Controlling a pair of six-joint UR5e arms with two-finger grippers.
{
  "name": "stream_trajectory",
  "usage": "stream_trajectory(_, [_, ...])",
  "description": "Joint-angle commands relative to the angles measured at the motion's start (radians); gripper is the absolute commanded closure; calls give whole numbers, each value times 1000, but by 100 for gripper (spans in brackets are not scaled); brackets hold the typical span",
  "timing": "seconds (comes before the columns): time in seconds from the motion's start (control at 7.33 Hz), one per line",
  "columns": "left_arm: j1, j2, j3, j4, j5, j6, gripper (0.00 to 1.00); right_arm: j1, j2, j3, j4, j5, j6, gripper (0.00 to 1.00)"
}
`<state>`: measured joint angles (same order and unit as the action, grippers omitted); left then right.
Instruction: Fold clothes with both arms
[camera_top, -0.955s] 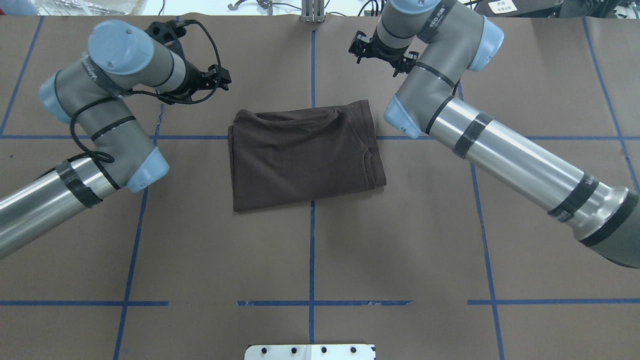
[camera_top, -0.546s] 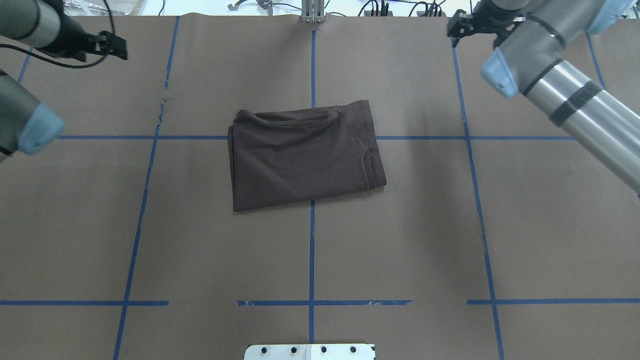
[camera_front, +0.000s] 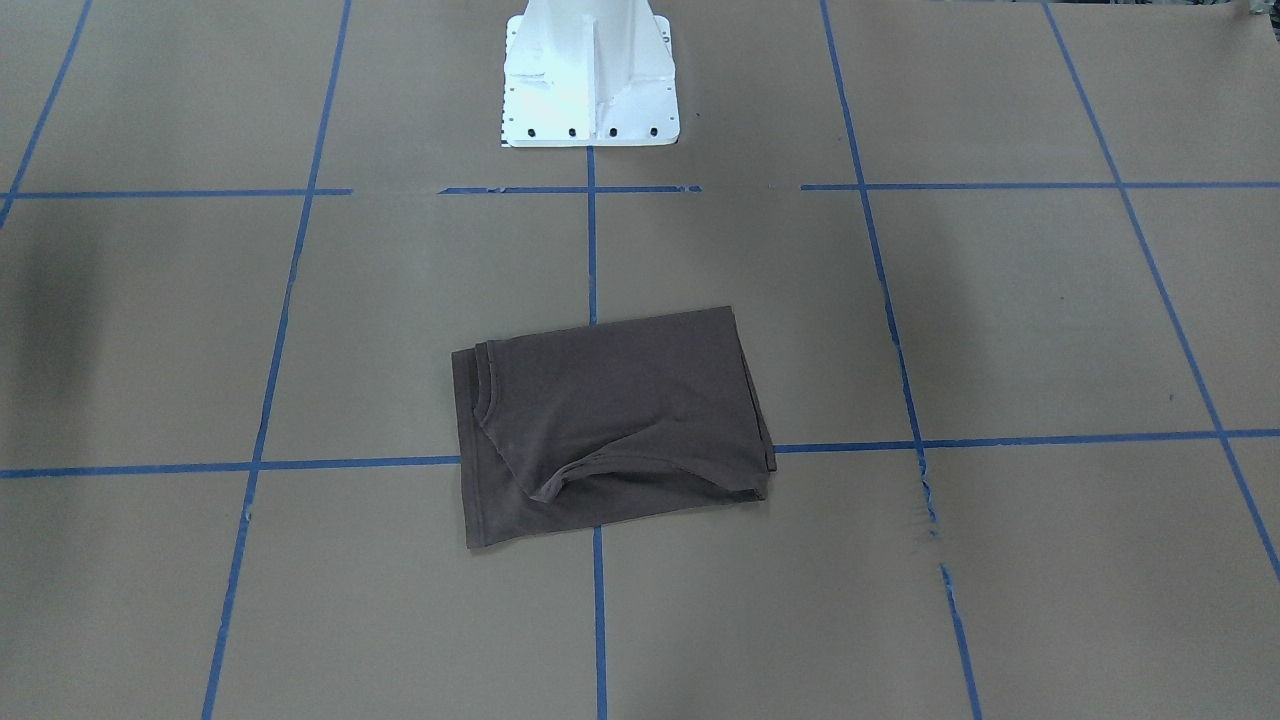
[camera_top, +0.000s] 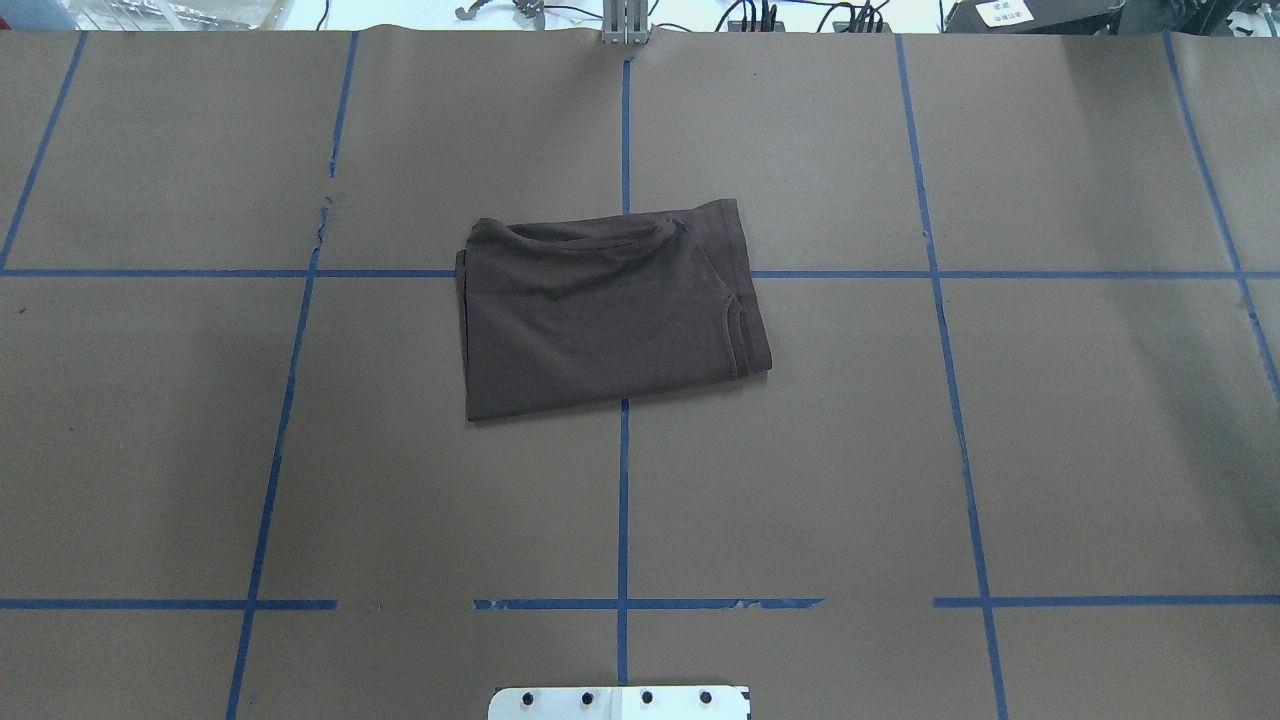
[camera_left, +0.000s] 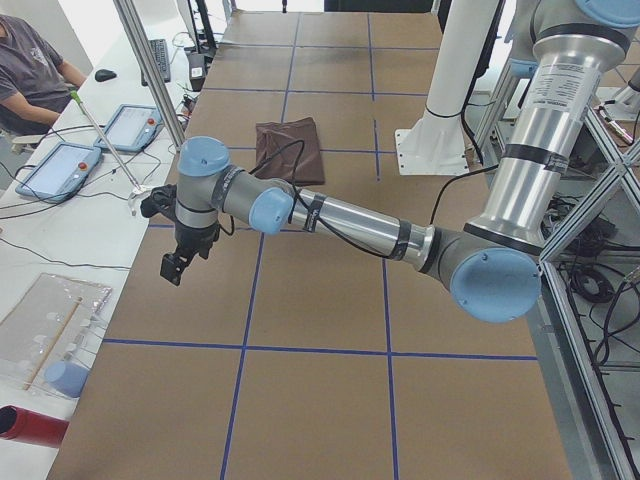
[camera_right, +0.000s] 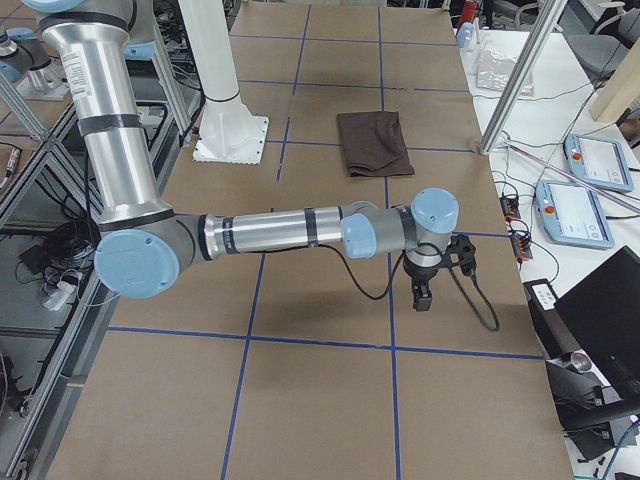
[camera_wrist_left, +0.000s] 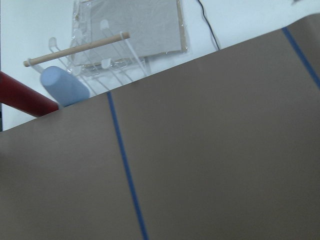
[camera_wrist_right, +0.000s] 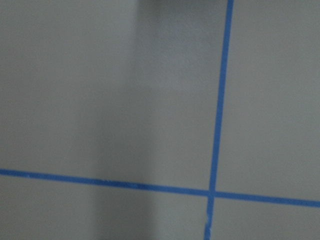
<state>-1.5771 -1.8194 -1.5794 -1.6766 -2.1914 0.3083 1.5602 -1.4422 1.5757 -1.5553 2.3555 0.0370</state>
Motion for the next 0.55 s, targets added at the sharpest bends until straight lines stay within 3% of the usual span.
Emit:
stream_trajectory(0.0, [-49,122,-18,-4,-102,157,0,119,-203,225,-173,-2,-95,0])
stream_trajectory(0.14, [-49,179,4,-34,-23,155,0,112,-220,215,-169,-5,-109,0])
stream_trajectory(0.27, [-47,184,80,-70,13,149,0,107,-225,219,-167,13,-108,0])
stream_trajectory(0.41, [-49,193,88,-68,13,146,0,107,-228,213,-170,24,-98,0])
